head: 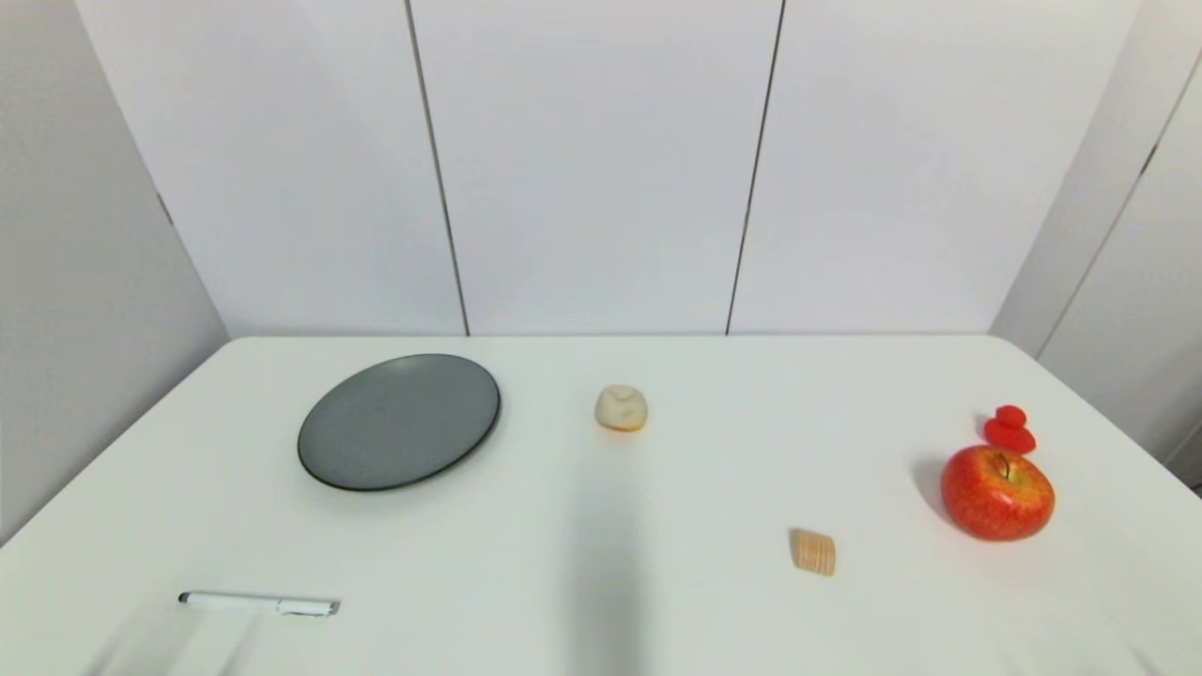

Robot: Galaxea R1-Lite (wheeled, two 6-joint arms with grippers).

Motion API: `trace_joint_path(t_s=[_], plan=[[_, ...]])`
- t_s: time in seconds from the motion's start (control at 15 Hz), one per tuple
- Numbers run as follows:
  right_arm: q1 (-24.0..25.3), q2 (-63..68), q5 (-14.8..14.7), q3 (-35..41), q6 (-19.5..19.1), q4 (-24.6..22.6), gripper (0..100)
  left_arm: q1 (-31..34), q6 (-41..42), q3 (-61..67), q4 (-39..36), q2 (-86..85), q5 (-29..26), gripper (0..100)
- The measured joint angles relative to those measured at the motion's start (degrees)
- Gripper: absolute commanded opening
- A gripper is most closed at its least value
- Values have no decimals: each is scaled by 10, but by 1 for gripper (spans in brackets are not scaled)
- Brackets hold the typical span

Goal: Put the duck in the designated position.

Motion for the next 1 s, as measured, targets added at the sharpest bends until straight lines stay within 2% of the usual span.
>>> trace_joint_path(t_s=[0.53,1.0], plan=[[0,0,1,0,0,0,100,0,0,0,0,0,0,100],[0,0,-2,0,26,-1,100,0,0,0,0,0,0,100]])
